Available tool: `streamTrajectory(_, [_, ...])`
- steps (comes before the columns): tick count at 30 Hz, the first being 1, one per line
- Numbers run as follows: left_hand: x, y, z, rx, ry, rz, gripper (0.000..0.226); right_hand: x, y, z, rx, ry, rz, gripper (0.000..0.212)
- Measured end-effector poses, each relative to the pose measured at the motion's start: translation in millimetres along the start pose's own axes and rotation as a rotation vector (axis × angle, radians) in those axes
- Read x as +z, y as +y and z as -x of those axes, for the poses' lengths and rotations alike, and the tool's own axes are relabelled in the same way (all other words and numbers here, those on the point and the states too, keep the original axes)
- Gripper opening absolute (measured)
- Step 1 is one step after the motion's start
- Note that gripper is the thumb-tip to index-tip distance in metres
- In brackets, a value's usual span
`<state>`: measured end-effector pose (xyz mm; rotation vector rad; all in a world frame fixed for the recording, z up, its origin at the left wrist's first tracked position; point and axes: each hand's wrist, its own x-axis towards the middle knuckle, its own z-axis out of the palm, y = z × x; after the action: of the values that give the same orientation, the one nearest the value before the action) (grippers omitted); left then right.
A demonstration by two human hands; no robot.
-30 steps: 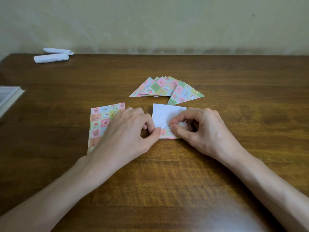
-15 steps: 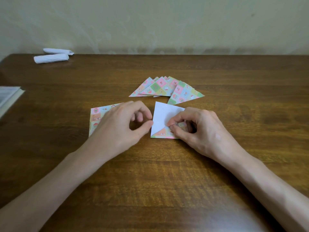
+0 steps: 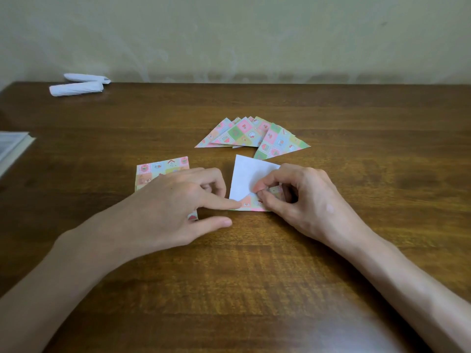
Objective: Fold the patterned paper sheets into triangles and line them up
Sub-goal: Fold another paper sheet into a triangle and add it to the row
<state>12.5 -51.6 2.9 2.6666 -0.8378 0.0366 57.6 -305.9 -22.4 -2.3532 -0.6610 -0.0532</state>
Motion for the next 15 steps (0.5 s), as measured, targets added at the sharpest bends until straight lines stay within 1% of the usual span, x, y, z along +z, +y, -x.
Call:
streamTrajectory(2, [-0.4, 0.6, 0.3, 0.015, -0.011, -0.029, 0.037, 0.4, -0.1, -0.5, -0.002, -0.002, 0.001, 0.007])
streamTrajectory(9, [-1.9, -2.0, 1.6, 0.013, -0.077, -0.003, 0.035, 0.2, -0.1, 0.7, -0.008, 0.003, -0.008, 0.009])
streamTrajectory(15, [-2.6, -1.2, 3.9, 0.028, -0.079, -0.043, 0.036, 1.4, 0.8, 2.3, -0.041, 0.008, 0.005, 0.010])
